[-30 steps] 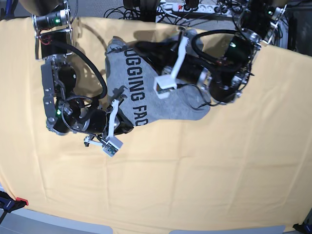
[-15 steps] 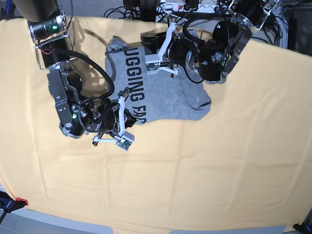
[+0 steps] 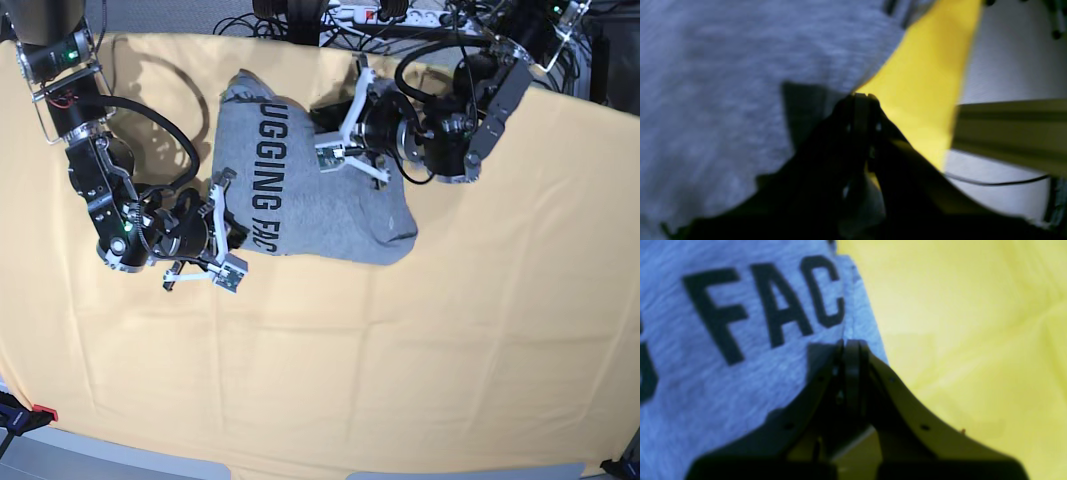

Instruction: Layout the t-shirt on the table in an organized manner, then fold the t-shirt properly

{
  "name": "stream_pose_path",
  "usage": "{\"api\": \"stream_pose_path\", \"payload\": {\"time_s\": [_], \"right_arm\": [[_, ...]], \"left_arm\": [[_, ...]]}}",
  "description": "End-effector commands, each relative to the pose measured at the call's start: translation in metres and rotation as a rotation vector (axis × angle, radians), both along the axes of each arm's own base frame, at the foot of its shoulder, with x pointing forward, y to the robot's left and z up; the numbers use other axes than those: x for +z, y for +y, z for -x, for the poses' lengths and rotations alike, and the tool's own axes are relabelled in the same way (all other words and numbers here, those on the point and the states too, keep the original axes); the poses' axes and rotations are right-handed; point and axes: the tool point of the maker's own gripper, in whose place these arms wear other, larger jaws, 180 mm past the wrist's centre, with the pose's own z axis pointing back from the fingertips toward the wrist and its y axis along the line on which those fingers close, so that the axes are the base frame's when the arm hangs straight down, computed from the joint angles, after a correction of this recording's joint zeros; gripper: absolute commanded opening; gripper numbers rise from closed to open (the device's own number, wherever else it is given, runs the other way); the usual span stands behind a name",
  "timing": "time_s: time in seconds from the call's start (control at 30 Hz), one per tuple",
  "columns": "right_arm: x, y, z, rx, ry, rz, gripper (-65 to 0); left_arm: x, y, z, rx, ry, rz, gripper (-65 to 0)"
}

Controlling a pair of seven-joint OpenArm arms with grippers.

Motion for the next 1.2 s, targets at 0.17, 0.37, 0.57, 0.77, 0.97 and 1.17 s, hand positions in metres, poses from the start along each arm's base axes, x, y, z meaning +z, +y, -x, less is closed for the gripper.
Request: {"api": "stream_pose_path", "payload": {"time_s": [0.17,0.37,0.57,0.77,0.97,1.17], "right_arm": [[0.026,0.002,0.019,0.002,-0.011,-0.068,-65.0],[0.04,0.008,0.043,-0.011,-0.047,-0.096,-65.0],[0.065,-0.018,0.037,-0.153,-0.128,-0.149,-65.0],[0.075,-0.056,0.027,-0.356,-0.179,-0.229,-65.0],[0.064,-0.038,0.042,-0.327,-0.156,-0.28,-65.0],[0.053,-0.029,0.041,-0.388,-0.162,-0.276,-65.0]], "left_arm": [[0.005,0.02,-0.06,0.066,-0.111,-0.048,-65.0],[0.008,0.035,-0.123,0.182,-0.153,-0.01,-65.0],[0.033,0.058,-0.161,0.198,-0.188,-0.106,-65.0],[0.099,0.068,-0.168,0.182,-0.165,-0.01,-65.0],[0.176,0.095,-0.183,0.302,-0.189,0.259,-65.0],[0.196,0.147,-0.191,0.471,-0.216,0.35,-65.0]]}}
